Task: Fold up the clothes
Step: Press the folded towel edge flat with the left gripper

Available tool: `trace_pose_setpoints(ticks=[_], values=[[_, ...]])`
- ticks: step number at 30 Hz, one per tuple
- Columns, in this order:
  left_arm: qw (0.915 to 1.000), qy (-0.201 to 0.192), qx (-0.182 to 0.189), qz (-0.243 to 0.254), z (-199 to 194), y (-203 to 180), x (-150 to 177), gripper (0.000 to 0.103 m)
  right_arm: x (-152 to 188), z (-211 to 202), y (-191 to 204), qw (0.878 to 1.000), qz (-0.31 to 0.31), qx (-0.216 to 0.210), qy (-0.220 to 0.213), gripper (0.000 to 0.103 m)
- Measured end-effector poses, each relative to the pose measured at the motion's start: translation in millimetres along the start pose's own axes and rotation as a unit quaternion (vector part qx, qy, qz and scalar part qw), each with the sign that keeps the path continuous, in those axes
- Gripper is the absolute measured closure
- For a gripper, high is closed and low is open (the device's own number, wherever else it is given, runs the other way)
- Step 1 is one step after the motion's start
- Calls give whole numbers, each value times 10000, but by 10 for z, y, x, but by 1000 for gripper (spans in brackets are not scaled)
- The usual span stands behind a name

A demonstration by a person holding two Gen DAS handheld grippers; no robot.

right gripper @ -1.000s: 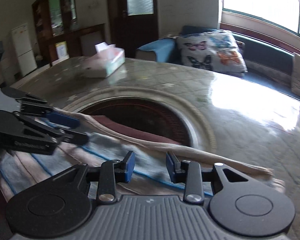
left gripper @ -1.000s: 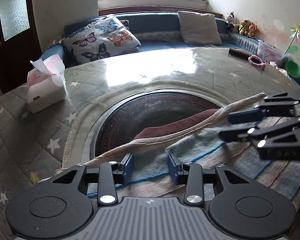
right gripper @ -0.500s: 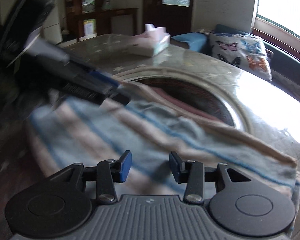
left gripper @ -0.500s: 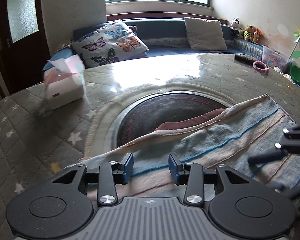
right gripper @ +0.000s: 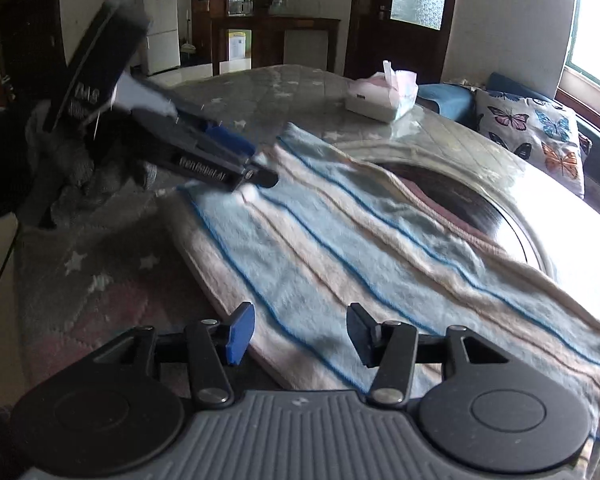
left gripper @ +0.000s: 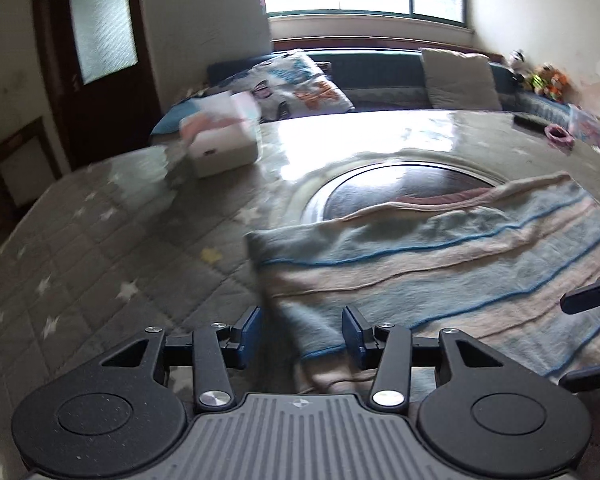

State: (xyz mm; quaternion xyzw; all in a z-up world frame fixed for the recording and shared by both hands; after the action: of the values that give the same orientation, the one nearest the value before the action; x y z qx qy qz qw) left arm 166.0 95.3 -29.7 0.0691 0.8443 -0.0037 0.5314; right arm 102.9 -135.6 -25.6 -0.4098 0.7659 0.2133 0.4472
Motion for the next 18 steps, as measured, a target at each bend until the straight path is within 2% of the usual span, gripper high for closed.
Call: trace_pose_setpoints(ticks=[6,12,15,18], values=[[9998,-25,-17,-183,49,135,-92,52,-217,189,-18,9997,74,40,-237,51],[9993,117,-63,-346,227,281,-71,50,-308,522,59,9993,303,-46,-220,51],[9991,103,-86,-394,235,328,-89,49,-285,634,204,9993,248,-238,-138,51],[9993,22,-104,-365,216,348,-127,50,-303,638,368,9995,-102,-245,-190,51]])
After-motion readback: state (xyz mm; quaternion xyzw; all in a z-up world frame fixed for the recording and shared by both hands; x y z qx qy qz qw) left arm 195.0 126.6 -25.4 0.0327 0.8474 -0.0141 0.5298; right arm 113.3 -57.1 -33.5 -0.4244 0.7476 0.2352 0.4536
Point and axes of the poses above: each gripper's, at about its wrist camera, not at the fingertips, and z roughly the way its jaws point, y to its left, x to its underside, the point moved 5 cm from there along z, roughly the way its jaws point, and after that the axes turned 15 degrees about -y, right-handed, at the moved point
